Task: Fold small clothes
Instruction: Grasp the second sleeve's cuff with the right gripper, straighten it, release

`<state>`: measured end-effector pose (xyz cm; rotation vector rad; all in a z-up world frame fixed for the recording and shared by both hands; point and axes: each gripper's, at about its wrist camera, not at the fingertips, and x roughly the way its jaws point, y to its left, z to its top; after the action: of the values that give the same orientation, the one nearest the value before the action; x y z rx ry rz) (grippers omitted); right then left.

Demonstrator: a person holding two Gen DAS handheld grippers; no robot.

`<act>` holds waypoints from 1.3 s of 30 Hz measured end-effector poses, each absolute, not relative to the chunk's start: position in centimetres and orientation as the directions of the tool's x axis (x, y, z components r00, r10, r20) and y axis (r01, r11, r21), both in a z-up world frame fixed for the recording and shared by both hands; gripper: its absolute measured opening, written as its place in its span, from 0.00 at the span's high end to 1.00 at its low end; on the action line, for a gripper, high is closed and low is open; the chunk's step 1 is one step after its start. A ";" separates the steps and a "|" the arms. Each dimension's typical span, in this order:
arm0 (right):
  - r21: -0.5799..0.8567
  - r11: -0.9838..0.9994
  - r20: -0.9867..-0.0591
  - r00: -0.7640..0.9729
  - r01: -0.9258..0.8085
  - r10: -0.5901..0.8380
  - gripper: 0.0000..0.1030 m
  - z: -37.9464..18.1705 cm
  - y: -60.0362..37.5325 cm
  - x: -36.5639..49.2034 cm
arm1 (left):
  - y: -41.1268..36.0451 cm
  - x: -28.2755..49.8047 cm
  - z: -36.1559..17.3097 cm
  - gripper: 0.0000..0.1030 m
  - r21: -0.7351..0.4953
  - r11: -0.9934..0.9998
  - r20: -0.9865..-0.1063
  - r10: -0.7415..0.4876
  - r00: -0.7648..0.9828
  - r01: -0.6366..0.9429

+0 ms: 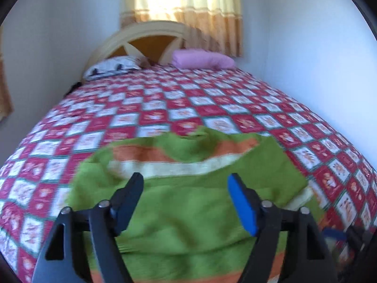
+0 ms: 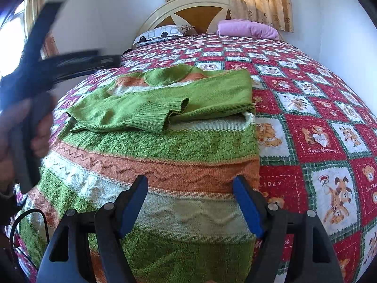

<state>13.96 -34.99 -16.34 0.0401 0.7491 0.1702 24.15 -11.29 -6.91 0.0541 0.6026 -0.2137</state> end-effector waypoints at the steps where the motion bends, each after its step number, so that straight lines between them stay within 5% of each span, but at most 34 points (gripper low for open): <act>1: 0.098 0.986 -0.673 0.721 -0.134 0.165 0.27 -16.2 -35.1 13.9 | -9.8 24.0 -7.1 0.19 -0.004 0.980 -0.563 -0.167 0.809 0.199; 7: 0.190 0.971 -0.645 0.727 -0.145 0.235 0.27 -13.5 -35.5 14.8 | -0.2 24.9 -11.4 0.16 0.161 0.987 -0.616 0.109 0.780 -0.010; 12: 0.249 0.957 -0.646 0.710 -0.151 0.281 0.28 -11.6 -33.9 19.1 | 3.0 26.3 -13.5 0.16 0.106 0.991 -0.680 0.129 0.722 -0.078; 18: 0.158 0.982 -0.741 0.644 -0.108 0.190 0.33 -12.7 -31.1 26.3 | 2.8 27.9 -15.2 0.15 0.103 0.993 -0.733 0.113 0.671 -0.054; 25: 0.068 0.985 -0.793 0.591 -0.157 0.149 0.94 -14.9 -28.8 27.9 | 4.5 29.2 -15.8 0.10 0.075 0.993 -0.744 0.115 0.658 -0.089; 32: -0.081 0.988 -0.679 0.733 -0.130 0.041 0.95 -8.9 -29.8 26.6 | 4.9 29.6 -16.7 0.05 0.055 0.994 -0.769 0.100 0.632 -0.090; 39: -0.095 0.992 -0.794 0.607 -0.081 -0.026 0.89 -13.8 -32.2 29.7 | 4.9 29.0 -16.1 0.05 0.063 0.994 -0.759 0.104 0.643 -0.086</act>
<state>29.69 -32.20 -13.76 -0.1260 0.9180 0.0318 28.98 4.86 -16.08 0.0215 0.8656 0.1081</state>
